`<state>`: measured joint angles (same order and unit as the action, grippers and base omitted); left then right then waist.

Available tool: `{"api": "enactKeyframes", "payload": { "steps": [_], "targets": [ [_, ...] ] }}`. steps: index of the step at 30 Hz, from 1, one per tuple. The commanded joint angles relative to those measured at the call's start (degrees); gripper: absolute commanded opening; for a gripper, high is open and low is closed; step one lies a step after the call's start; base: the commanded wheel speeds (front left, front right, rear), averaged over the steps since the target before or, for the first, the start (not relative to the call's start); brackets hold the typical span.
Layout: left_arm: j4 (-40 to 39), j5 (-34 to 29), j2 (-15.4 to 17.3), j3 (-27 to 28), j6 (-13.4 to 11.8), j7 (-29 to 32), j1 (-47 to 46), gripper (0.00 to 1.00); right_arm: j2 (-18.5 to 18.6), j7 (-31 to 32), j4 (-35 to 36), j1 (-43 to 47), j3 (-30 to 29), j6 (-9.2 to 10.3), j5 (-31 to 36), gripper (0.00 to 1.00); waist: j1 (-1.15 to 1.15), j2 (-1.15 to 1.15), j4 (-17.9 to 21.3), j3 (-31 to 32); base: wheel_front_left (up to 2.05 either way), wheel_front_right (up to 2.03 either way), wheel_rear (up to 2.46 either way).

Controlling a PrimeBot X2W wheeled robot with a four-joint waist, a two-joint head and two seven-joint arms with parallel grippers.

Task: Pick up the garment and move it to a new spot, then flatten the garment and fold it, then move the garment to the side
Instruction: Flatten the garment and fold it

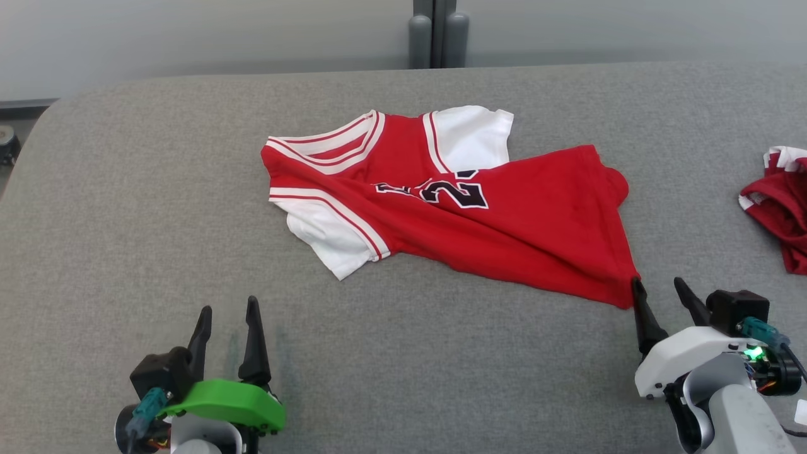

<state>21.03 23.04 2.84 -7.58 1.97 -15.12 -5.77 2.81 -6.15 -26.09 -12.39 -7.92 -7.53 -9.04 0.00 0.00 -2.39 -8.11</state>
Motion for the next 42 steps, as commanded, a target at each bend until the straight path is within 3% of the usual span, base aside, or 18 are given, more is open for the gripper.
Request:
{"api": "enactKeyframes", "payload": {
  "steps": [1,15,29,32,33,39,42],
  "targets": [
    [0.7,-1.0,0.4,0.3,0.3,0.0,-1.6,1.0,0.2,-0.8,1.4,0.2,-0.3,0.08,0.1,1.0,0.0,0.0,0.8,0.0,0.0,0.0,0.0],
    [17.8,-3.7,3.1,-2.6,2.6,3.4,-20.3,1.0,0.2,-0.5,12.7,-2.6,3.4,0.08,-0.1,1.0,0.0,0.0,6.4,-5.5,0.0,0.0,0.0],
    [33.4,-4.4,3.8,-4.9,3.1,6.7,-30.6,1.0,0.2,-0.8,14.3,-3.5,4.4,0.08,-0.6,1.0,0.0,0.0,9.4,-8.9,0.0,0.0,0.0],
    [35.5,-4.6,3.6,-5.4,2.9,6.3,-31.4,0.13,0.2,-1.0,14.3,-3.5,4.4,0.08,-0.8,1.0,0.0,0.0,9.5,-8.9,0.0,0.0,0.0],
    [35.9,-4.5,3.5,-5.4,2.7,5.7,-31.6,0.0,0.2,-1.1,14.3,-3.4,4.3,0.08,-0.9,1.0,0.0,0.0,9.4,-8.8,0.0,0.0,0.0],
    [35.8,-2.9,3.1,-3.8,1.7,1.5,-30.1,0.0,0.2,-1.8,13.8,-2.7,3.3,0.08,-0.7,1.0,0.0,0.0,7.3,-7.3,0.0,0.0,0.0],
    [32.1,-2.0,2.7,-2.1,0.6,0.1,-27.1,0.0,0.2,-2.3,13.5,-2.0,2.8,0.08,-0.4,1.0,0.0,0.0,5.0,-5.8,0.0,0.0,0.0]
  ]
}}
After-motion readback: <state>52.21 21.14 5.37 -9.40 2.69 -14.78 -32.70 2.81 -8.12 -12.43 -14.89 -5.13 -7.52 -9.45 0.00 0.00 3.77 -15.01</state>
